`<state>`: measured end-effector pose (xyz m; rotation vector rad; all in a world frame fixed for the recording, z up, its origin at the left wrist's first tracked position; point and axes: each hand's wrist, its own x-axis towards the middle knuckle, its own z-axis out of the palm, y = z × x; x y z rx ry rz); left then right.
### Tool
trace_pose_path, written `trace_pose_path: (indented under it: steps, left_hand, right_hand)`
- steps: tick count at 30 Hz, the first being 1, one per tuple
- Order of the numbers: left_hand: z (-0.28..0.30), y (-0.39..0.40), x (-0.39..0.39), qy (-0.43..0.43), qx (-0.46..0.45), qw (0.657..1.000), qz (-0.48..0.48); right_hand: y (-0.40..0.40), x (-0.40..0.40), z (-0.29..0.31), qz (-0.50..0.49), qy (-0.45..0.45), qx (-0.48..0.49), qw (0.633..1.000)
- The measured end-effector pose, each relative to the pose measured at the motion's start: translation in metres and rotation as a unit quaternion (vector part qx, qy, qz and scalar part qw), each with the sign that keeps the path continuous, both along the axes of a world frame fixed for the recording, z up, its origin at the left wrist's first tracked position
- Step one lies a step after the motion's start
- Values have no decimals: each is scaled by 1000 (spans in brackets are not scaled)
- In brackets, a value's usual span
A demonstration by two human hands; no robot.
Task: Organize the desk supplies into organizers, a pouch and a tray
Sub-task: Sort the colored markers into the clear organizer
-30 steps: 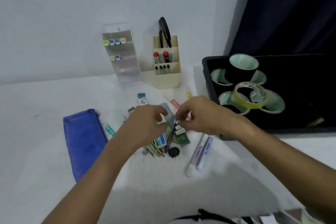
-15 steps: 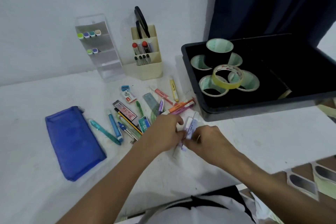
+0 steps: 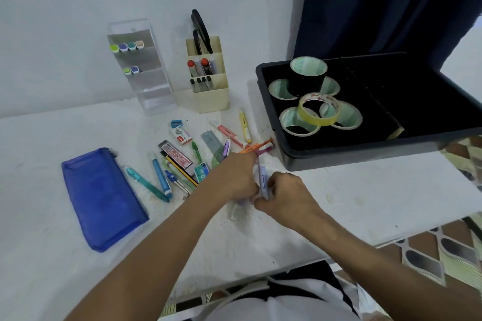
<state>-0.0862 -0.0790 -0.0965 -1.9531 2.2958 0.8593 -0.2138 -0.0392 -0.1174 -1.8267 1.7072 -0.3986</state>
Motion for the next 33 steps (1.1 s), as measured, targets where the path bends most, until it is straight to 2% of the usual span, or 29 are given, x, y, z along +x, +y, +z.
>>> trace_pose_path:
  steps: [3, 5, 9, 12, 14, 17, 20, 23, 26, 29, 33]
  left_hand:
    - [13, 0, 15, 7, -27, 999, 27]
    - [25, -2, 28, 19, -40, 998, 54]
    - [40, -6, 54, 75, -48, 988, 124]
    - [42, -5, 66, 143, -51, 975, 163]
    - [44, -5, 72, 179, -75, 965, 178]
    - [50, -9, 89, 187, -152, 949, 202]
    - [65, -14, 108, 154, -251, 930, 219]
    - [85, -17, 129, 119, -354, 897, 237]
    - [103, -20, 147, 106, -447, 857, 232]
    - [116, -22, 159, 116, -484, 836, 231]
    - [115, -39, 172, 100, -495, 829, 239]
  right_hand:
    - [3, 0, -1, -5, 40, 5, 999]
    - [3, 1, 1, -11, 28, 38, 999]
    - [-1, 1, 12, -46, -62, 117, 990]
    - [-4, 0, 23, -51, -188, 201, 960]
    - [-6, 3, 29, -41, -251, 221, 941]
    - [-14, 14, 42, -29, -303, 175, 936]
    - [-32, 30, 62, -25, -349, 111, 930]
    - [-54, 52, 79, 17, -283, -75, 956]
    - [-75, 75, 100, 56, -264, -227, 936]
    - [-96, 97, 117, 76, -278, -285, 914]
    - [-130, 125, 124, 110, -264, -343, 895]
